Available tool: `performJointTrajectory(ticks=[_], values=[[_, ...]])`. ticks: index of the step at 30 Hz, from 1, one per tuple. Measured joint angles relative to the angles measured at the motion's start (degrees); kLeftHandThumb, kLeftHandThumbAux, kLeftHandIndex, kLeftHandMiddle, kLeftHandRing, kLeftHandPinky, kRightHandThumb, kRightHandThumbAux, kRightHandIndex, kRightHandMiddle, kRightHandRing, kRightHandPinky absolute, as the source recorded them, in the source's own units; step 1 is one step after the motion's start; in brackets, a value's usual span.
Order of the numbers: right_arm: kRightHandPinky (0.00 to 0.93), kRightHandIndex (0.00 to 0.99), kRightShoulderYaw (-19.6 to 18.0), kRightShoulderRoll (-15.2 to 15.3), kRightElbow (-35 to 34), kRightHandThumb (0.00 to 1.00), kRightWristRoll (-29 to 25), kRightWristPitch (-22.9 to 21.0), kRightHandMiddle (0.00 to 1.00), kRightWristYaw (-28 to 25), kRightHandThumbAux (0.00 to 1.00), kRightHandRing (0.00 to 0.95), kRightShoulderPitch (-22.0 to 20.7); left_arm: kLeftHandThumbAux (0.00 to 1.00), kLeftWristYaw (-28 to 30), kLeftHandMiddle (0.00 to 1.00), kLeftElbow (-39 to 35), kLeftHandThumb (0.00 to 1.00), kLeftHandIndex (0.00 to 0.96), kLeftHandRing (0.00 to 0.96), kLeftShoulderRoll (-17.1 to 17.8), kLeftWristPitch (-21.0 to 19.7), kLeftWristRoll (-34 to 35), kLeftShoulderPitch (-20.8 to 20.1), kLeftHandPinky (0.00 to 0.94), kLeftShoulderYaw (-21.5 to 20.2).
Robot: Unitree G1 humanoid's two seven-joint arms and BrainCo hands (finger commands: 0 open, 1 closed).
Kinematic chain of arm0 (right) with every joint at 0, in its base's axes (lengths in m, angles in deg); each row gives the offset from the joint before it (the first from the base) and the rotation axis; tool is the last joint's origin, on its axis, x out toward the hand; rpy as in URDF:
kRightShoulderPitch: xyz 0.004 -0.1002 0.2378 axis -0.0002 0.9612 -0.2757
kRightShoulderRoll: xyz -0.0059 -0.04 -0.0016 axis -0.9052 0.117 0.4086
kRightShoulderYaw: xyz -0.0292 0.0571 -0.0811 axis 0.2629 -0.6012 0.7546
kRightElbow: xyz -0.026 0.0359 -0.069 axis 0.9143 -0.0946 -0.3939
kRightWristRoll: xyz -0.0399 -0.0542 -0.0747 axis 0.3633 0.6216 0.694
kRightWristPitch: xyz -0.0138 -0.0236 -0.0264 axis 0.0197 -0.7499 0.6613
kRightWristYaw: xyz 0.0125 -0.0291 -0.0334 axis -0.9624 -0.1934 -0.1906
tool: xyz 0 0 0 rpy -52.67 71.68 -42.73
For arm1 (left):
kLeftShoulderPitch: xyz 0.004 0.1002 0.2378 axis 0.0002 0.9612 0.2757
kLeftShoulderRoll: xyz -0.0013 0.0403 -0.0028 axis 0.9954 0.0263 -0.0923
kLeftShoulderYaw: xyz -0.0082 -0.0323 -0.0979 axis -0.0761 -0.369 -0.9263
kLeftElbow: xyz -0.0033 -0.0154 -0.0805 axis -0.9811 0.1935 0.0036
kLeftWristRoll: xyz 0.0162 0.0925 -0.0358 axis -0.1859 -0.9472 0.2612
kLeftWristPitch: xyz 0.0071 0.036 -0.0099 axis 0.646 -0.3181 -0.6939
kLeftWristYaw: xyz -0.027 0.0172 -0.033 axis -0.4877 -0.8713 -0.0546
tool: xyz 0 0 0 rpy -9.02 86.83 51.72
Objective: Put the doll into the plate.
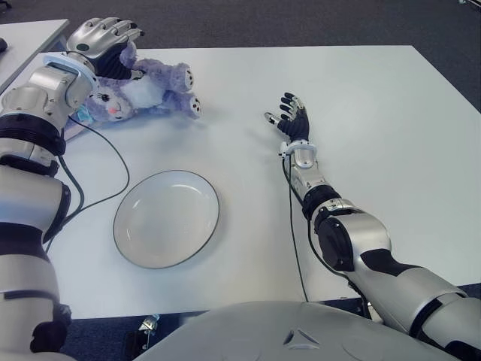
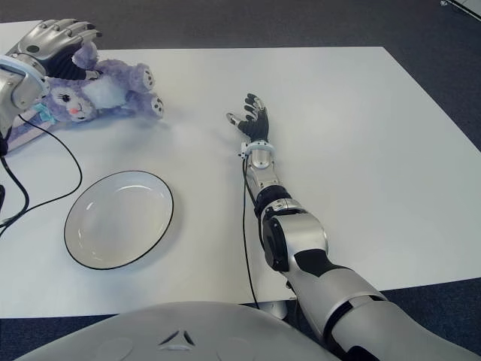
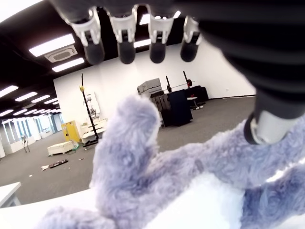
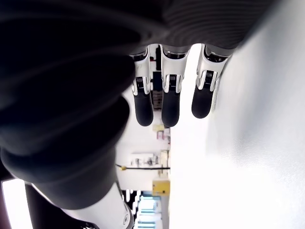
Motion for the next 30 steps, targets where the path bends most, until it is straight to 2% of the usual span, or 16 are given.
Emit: performJointTrajectory(ticks=[5,16,24,30], values=[[0.181,0.153,0.0,0.0,0.0,0.211,0.0,-0.1,0.184,0.1,0.949,0.166,0.0,0.481,0.0,0.0,0.0,0.305,0.0,0.028,-0.1,0.6,0.0,-0.9,0.113,0.3],[0.18,0.156,0.1,0.0,0.0,0.252,0.0,-0.2,0.19,0.5,0.942,0.17,0.0,0.482,0.0,0.008,0.0,0.298,0.0,0.042,-0.7,2.1,0.0,-2.3,0.104,1.4],[0.182,0.164,0.1,0.0,0.0,0.275,0.0,-0.2,0.191,0.7,0.935,0.174,0.0,0.475,0.0,0.021,-0.1,0.313,0.0,0.057,-2.2,3.0,-0.3,-3.4,0.118,1.8],[0.171,0.157,0.1,0.0,0.0,0.253,0.0,-0.2,0.178,0.7,0.93,0.164,0.0,0.48,-0.2,0.033,-0.1,0.323,0.0,0.064,-3.6,4.8,-0.3,-3.6,0.119,1.9]])
